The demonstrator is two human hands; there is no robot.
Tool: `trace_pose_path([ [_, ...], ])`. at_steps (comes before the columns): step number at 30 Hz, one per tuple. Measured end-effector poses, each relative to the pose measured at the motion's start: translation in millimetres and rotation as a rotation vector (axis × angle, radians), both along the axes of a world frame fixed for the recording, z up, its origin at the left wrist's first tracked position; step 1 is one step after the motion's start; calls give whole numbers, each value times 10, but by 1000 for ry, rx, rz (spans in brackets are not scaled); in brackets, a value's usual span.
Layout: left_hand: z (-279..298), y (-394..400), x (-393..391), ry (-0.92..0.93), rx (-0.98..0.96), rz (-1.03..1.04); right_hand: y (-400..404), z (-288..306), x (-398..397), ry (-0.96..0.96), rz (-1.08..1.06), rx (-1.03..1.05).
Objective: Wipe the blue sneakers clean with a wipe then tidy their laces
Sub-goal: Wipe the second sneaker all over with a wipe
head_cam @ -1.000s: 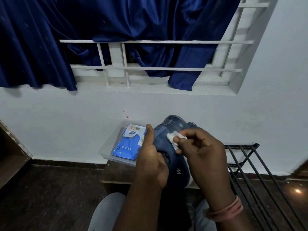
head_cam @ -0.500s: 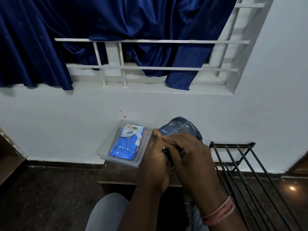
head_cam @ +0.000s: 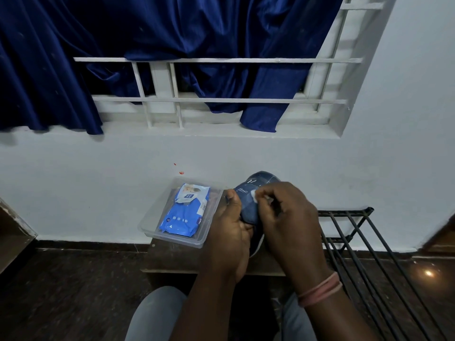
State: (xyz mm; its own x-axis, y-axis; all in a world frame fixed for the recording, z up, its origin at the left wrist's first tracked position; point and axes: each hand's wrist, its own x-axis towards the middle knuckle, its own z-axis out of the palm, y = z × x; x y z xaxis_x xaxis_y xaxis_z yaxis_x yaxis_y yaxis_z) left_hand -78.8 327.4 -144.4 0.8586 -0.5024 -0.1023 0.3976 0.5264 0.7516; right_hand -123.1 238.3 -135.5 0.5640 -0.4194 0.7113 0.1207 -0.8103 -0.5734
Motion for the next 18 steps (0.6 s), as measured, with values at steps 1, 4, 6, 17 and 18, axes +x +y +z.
trace_pose_path([
  [1, 13, -5, -11, 18, -1, -4, -13, 17, 9, -8, -10, 20],
  [4, -2, 26, 56, 49, 5, -32, 163, -24, -23, 72, 74, -3],
  [6, -25, 38, 94, 64, 11, -32, 193, -65, -41, 81, 95, -30],
  [17, 45, -8, 43, 80, -6, 18, 25, 10, 24, 51, 91, 50],
  [18, 57, -19, 20, 94, -16, 45, -54, 33, 44, 28, 52, 90],
])
